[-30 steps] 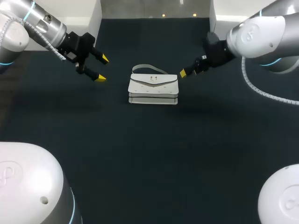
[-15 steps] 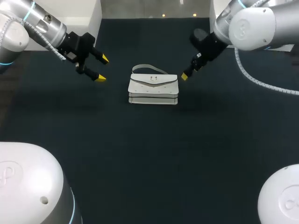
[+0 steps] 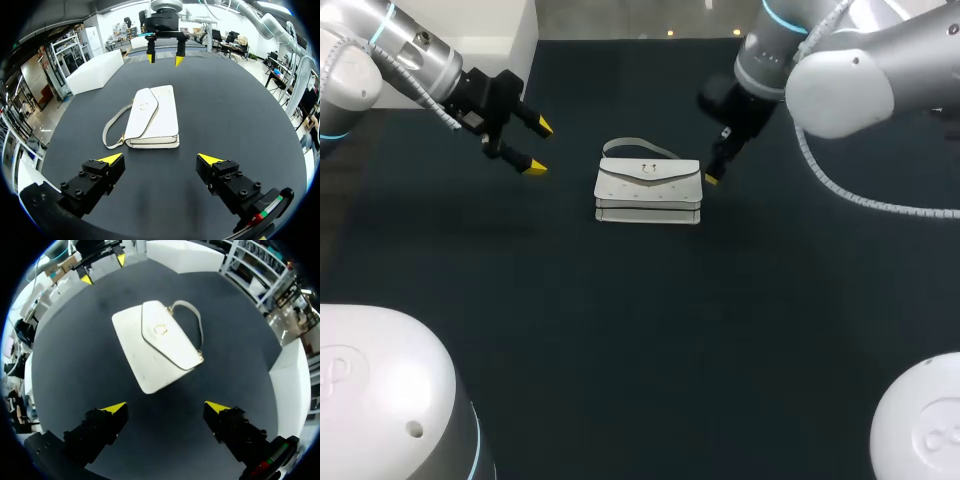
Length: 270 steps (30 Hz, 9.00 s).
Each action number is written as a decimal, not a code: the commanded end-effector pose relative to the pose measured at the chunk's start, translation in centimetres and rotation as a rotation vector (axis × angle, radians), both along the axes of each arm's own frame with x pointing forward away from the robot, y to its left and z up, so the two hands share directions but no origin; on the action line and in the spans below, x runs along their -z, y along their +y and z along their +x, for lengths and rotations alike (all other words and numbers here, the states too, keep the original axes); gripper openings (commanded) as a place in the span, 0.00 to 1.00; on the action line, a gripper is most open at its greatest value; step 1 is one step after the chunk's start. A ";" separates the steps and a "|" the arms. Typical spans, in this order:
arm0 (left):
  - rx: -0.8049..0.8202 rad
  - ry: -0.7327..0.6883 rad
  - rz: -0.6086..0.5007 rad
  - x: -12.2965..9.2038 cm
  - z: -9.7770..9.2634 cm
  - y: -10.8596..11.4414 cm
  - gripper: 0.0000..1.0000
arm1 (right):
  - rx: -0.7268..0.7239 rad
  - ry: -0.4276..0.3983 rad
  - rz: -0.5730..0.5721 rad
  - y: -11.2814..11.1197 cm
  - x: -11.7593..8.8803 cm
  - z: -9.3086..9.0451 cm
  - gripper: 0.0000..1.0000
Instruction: Pick up the bag, open it, inspect its contents, close it, and place it on the opposite side
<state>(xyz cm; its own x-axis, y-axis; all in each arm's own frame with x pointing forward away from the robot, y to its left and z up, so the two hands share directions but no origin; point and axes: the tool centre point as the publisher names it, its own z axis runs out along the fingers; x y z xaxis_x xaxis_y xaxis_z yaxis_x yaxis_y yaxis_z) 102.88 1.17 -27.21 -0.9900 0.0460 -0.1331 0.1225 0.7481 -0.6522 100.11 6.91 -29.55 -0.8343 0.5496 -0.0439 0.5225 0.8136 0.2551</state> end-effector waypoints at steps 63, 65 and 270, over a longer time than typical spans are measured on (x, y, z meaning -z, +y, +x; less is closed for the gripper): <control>0.102 -0.490 -0.116 -1.4 1.9 -5.2 1.00 | -0.385 -0.801 -0.473 4.9 1.7 -1.5 1.00; 0.102 -0.490 -0.116 -1.4 1.9 -5.2 1.00 | -0.385 -0.801 -0.473 4.9 1.7 -1.5 1.00; 0.002 -0.183 0.014 8.1 10.7 -15.5 0.39 | -0.403 -0.838 -0.326 6.7 7.7 0.7 0.00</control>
